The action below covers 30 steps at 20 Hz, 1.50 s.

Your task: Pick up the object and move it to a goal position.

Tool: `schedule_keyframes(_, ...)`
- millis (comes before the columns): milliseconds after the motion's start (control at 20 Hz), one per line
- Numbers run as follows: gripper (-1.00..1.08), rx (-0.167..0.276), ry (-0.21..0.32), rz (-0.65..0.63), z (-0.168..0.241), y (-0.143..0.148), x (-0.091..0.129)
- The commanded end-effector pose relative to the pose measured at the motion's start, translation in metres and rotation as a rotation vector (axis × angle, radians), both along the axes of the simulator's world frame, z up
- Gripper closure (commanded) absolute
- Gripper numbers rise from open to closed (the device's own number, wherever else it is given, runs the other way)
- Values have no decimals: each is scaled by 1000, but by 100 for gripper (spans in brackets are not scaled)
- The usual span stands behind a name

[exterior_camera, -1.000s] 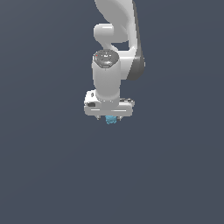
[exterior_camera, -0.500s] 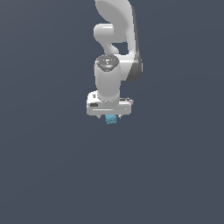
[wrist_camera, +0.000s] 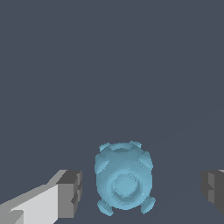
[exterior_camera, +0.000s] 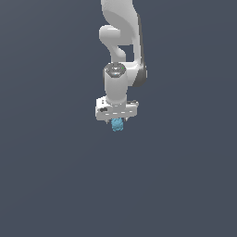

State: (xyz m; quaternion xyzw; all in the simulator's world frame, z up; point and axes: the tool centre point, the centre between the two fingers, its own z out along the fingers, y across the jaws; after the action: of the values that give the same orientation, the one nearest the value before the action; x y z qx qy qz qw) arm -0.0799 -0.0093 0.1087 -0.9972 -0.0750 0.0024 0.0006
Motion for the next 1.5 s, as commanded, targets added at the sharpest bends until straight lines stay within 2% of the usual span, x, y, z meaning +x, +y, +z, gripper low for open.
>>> schedule_keyframes(0, -92, 0, -2, 27, -7, 1, -11)
schedule_keyframes(400, -92, -1, -5, 69, -19, 2, -30)
schedule_keyframes(750, -92, -1, -4, 68, -23, 2, -30)
schedule_keyframes(1450, -92, -1, -5, 71, -69, 2, -31)
